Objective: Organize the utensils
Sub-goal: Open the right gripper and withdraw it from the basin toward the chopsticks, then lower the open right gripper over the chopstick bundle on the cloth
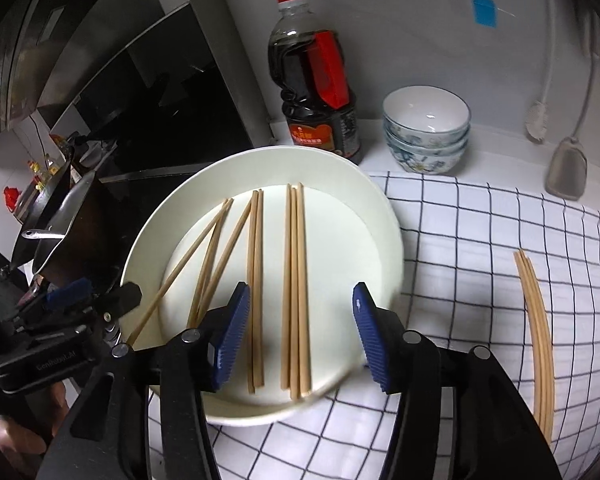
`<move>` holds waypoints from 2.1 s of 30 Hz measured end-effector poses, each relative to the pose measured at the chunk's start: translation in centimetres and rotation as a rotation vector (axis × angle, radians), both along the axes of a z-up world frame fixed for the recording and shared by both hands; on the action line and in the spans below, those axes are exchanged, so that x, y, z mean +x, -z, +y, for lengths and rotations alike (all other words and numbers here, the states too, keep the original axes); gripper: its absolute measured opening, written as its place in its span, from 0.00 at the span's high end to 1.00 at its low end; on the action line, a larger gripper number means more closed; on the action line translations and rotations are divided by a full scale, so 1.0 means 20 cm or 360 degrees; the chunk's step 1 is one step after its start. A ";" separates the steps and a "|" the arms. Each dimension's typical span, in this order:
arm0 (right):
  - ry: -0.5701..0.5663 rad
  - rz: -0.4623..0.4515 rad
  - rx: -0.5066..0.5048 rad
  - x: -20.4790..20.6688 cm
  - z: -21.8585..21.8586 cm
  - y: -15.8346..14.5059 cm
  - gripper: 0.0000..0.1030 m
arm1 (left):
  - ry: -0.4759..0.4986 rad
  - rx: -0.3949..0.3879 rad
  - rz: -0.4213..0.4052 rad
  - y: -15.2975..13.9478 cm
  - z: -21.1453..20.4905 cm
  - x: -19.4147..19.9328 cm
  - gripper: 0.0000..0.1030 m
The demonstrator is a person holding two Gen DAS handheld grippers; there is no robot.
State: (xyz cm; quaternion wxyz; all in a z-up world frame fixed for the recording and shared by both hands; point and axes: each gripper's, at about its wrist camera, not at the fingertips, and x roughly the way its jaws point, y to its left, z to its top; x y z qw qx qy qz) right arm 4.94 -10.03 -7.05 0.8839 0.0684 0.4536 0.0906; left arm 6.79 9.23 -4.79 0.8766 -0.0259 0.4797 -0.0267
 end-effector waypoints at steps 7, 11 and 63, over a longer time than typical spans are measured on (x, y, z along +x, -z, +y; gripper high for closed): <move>0.0026 0.0028 0.0032 -0.11 -0.11 0.00 0.45 | 0.0004 0.0001 0.0019 -0.01 -0.09 -0.10 0.11; 0.0049 0.0043 0.0045 -0.17 -0.19 0.00 0.44 | 0.0044 0.0010 -0.0008 -0.04 -0.19 -0.15 0.10; 0.0241 0.0089 -0.0288 -0.44 -1.28 0.41 0.40 | 0.0254 -0.0031 0.0134 0.36 -1.29 -0.31 0.10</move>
